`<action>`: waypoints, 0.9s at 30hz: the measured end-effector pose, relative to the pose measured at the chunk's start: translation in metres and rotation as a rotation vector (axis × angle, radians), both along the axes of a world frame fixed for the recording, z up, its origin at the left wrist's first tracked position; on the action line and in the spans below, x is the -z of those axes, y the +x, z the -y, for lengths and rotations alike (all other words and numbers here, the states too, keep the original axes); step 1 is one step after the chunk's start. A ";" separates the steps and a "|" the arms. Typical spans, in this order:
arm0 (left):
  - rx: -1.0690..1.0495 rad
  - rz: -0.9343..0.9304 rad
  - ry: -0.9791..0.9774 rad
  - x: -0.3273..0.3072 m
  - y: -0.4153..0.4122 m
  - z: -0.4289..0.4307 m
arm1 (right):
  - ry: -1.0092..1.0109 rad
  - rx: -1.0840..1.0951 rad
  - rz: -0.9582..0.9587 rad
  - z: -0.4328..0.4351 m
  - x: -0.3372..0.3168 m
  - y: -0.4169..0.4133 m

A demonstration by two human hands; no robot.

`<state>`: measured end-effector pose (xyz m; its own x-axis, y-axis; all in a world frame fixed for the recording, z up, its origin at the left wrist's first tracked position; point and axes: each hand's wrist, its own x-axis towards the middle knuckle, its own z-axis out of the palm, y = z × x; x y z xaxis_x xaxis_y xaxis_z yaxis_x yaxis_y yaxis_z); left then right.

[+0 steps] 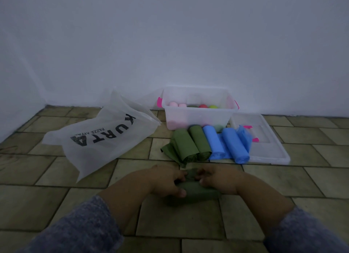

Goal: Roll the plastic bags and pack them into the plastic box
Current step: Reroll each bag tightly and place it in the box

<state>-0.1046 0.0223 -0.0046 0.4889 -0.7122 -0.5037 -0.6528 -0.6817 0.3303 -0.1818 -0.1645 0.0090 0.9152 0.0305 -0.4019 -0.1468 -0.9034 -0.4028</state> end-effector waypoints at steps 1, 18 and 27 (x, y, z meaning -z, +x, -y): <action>0.006 -0.003 0.003 -0.001 0.000 0.001 | 0.006 0.016 0.015 0.001 0.001 0.000; -0.189 0.189 -0.352 0.026 -0.020 -0.004 | -0.112 0.010 0.404 -0.008 0.021 0.000; -0.139 0.463 -0.362 0.029 -0.013 -0.004 | -0.136 -0.049 0.601 -0.002 0.030 -0.013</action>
<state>-0.1176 0.0264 -0.0335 0.7000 -0.7127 0.0458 -0.6972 -0.6680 0.2601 -0.1949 -0.1621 -0.0205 0.9816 0.0630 0.1805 0.1132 -0.9524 -0.2830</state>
